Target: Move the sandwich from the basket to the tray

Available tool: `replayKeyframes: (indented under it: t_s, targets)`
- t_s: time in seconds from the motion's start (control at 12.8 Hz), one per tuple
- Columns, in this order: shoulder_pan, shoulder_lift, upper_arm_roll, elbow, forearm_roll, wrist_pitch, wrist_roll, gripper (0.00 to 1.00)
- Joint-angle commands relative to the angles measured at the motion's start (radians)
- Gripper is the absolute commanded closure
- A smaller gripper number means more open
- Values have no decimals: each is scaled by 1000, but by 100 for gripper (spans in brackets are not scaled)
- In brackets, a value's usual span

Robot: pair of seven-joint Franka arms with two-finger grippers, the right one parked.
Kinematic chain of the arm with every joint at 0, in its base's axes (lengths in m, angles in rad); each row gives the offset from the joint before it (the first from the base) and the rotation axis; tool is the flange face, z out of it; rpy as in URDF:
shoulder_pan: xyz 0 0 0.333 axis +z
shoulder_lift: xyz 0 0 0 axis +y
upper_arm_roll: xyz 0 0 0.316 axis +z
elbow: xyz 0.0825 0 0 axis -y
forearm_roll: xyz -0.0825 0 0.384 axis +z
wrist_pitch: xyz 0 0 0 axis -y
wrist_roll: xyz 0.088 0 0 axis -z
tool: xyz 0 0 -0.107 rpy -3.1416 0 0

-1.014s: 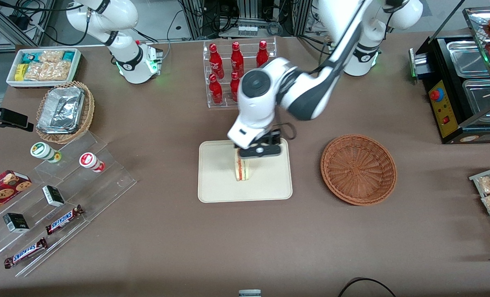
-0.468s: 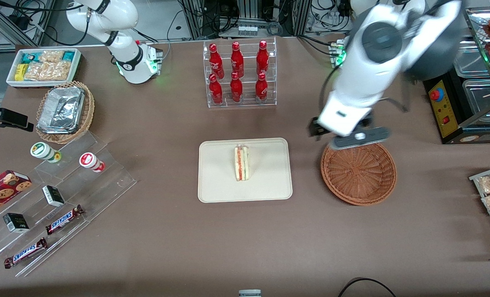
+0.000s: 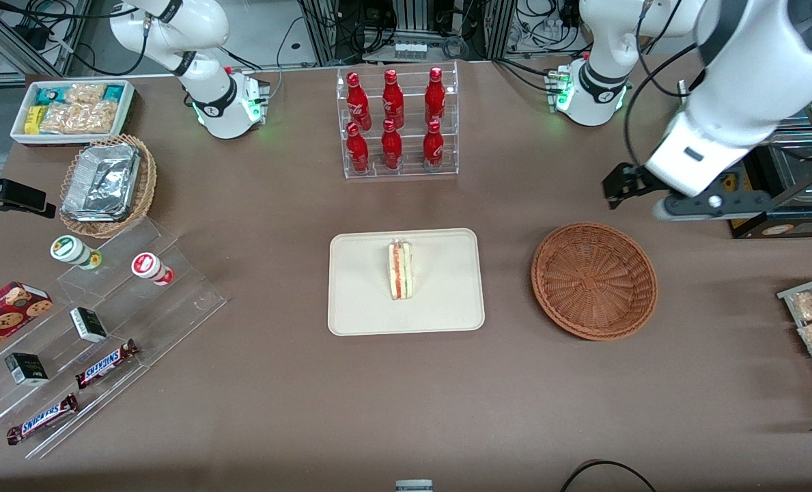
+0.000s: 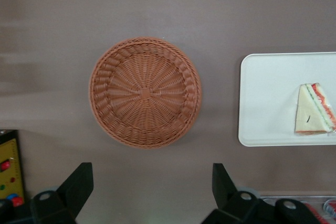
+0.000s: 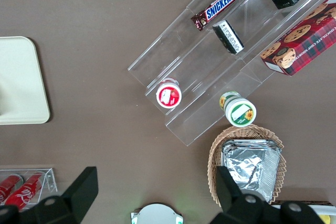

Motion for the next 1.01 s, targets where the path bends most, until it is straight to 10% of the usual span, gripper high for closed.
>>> replayKeyframes:
  t_s: [0.0,0.94]
  targets:
    - [65,-61,-10,-37,-11,-29,114,0]
    - [202,-32,-2,27,-14,-43,285,0]
